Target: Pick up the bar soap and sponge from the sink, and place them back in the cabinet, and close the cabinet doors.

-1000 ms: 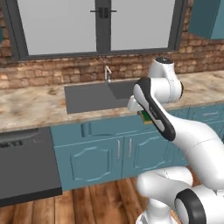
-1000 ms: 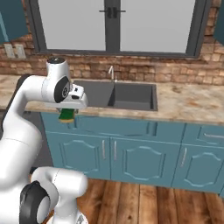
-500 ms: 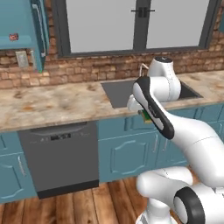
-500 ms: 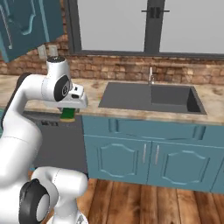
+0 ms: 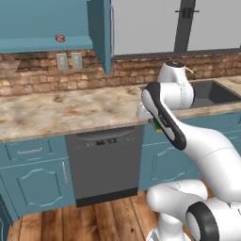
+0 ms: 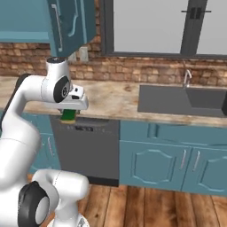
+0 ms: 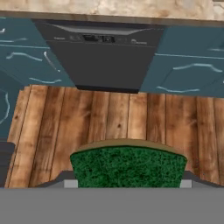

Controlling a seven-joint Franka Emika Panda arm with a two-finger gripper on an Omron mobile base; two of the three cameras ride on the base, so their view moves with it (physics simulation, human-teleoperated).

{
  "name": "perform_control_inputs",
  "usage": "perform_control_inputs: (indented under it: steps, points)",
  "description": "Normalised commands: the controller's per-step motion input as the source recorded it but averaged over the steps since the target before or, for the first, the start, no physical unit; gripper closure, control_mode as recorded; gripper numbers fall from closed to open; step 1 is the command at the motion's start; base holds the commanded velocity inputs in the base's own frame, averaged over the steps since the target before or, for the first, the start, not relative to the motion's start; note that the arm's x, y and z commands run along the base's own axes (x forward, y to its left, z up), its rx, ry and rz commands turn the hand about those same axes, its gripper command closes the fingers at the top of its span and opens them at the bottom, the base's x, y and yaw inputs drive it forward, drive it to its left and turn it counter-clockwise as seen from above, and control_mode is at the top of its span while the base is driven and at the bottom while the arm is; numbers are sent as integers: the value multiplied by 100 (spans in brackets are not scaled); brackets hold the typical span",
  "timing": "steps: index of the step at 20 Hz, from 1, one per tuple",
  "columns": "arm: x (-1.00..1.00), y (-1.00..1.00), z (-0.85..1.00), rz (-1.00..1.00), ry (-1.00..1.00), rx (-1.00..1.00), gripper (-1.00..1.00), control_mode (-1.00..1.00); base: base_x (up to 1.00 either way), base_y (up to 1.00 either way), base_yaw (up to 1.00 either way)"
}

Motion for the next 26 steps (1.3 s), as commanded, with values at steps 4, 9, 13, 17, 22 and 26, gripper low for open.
perform_control_inputs:
  steps: [4, 9, 13, 17, 22, 26]
  points:
    - [0, 0, 0, 0, 0, 0, 100, 100, 34, 60, 0]
    - [0, 0, 0, 0, 0, 0, 100, 100, 43, 56, 0]
    - [0, 0, 0, 0, 0, 0, 100, 100, 41, 62, 0]
    - [0, 0, 0, 0, 0, 0, 100, 100, 42, 57, 0]
    - [0, 0, 0, 0, 0, 0, 100, 100, 50, 48, 0]
    - [0, 0, 0, 0, 0, 0, 100, 100, 51, 50, 0]
